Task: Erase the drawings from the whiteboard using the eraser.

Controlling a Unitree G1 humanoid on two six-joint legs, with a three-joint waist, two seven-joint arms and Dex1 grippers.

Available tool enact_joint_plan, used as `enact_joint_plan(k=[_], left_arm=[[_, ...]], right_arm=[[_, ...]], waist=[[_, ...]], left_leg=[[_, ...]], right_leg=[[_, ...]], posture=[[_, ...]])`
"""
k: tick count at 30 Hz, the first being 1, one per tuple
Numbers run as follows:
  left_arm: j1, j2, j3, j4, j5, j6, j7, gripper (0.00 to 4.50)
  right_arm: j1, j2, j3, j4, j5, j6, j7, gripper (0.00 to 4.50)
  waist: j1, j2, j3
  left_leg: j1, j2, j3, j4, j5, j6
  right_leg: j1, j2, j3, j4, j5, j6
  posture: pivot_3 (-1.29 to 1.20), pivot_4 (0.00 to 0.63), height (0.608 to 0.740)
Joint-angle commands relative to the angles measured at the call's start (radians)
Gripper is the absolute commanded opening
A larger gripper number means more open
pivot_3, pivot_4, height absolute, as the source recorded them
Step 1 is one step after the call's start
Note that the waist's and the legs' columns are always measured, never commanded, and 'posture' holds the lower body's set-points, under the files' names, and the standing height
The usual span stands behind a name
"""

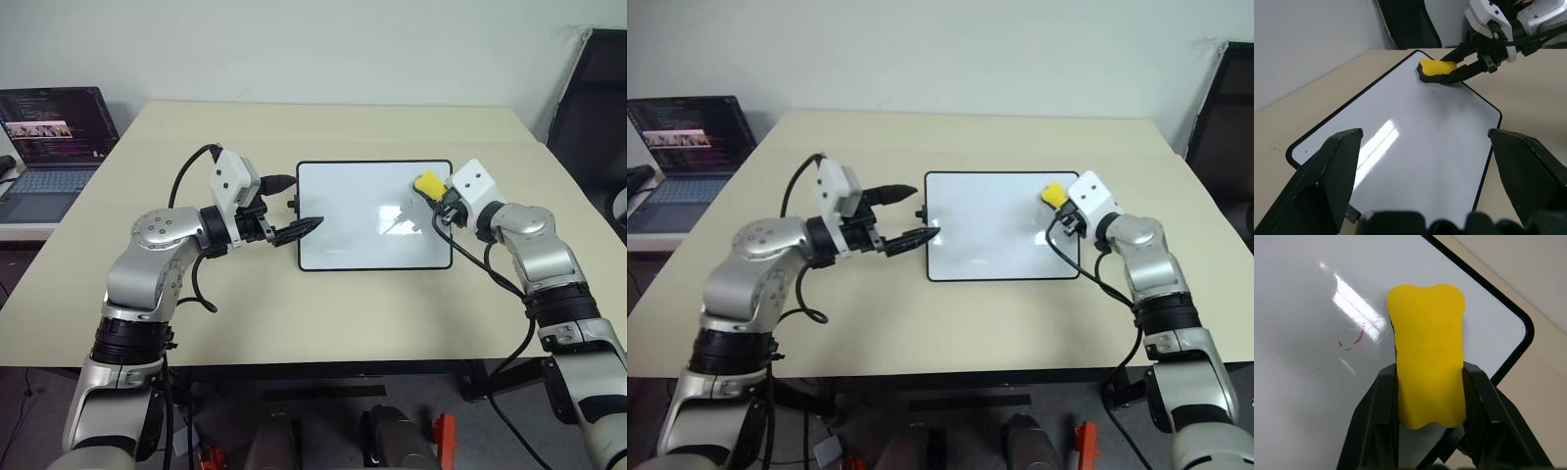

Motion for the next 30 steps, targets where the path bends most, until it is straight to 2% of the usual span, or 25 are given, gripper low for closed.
enact_joint_plan(k=[1,8,17,21,24,27,30], left_arm=[[-0.016,0.002,0.008,-0.014,-0.002,-0.018,-0.007,4.5],[-0.024,0.0,0.008,-0.005,0.004,-0.02,-0.012,4.5],[-0.026,-0.001,0.008,-0.003,0.008,-0.023,-0.014,4.5],[-0.03,0.001,0.011,-0.016,0.0,-0.014,-0.018,4.5],[-0.03,0.006,0.003,-0.029,-0.016,0.0,-0.043,4.5],[-0.032,-0.02,-0.025,-0.043,-0.026,0.009,-0.061,4.5],[-0.043,-0.065,-0.063,-0.044,-0.029,0.009,-0.067,4.5]], right_arm=[[0.079,-0.002,0.059,-0.001,-0.04,0.029,0.038,1.31],[0.179,0.012,0.146,-0.198,-0.028,0.079,0.166,1.31],[0.123,0.009,0.094,-0.118,-0.051,0.061,0.067,1.3],[0.16,-0.043,-0.065,-0.311,0.174,0.144,0.223,1.3],[0.187,-0.125,-0.243,-0.461,0.36,0.266,0.302,1.3],[0.184,-0.177,-0.376,-0.471,0.416,0.332,0.243,1.3],[0.197,-0.235,-0.434,-0.375,0.363,0.357,0.143,1.3]], waist=[[0.0,-0.001,-0.001],[-0.015,-0.003,-0.002],[-0.026,-0.003,-0.002],[-0.018,-0.002,0.0],[0.001,0.002,0.002],[0.012,0.003,0.003],[0.019,0.003,0.003]], left_leg=[[0.0,0.0,0.0,0.0,0.0,0.0],[0.002,0.001,0.0,-0.001,0.0,0.0],[0.003,0.001,0.0,-0.001,0.0,0.0],[0.004,0.0,0.0,-0.001,0.0,0.0],[-0.008,0.0,-0.001,-0.002,0.0,0.0],[-0.019,-0.001,-0.002,-0.002,-0.001,-0.001],[-0.02,-0.001,-0.002,-0.003,-0.004,-0.001]], right_leg=[[0.0,0.0,0.0,0.0,0.0,0.0],[0.002,0.0,0.0,-0.001,0.0,0.0],[0.003,0.0,0.0,-0.001,0.0,0.0],[0.004,0.0,0.0,-0.002,0.0,0.0],[-0.006,-0.001,0.0,-0.003,0.0,0.003],[-0.018,-0.001,-0.002,-0.002,0.003,0.006],[-0.018,-0.001,-0.002,-0.004,0.002,0.002]], posture=[[0.0,0.15,0.74],[0.0,0.15,0.74],[0.0,0.15,0.74],[0.0,0.15,0.74],[0.0,0.15,0.74],[0.0,0.15,0.74],[0.0,0.15,0.74]])
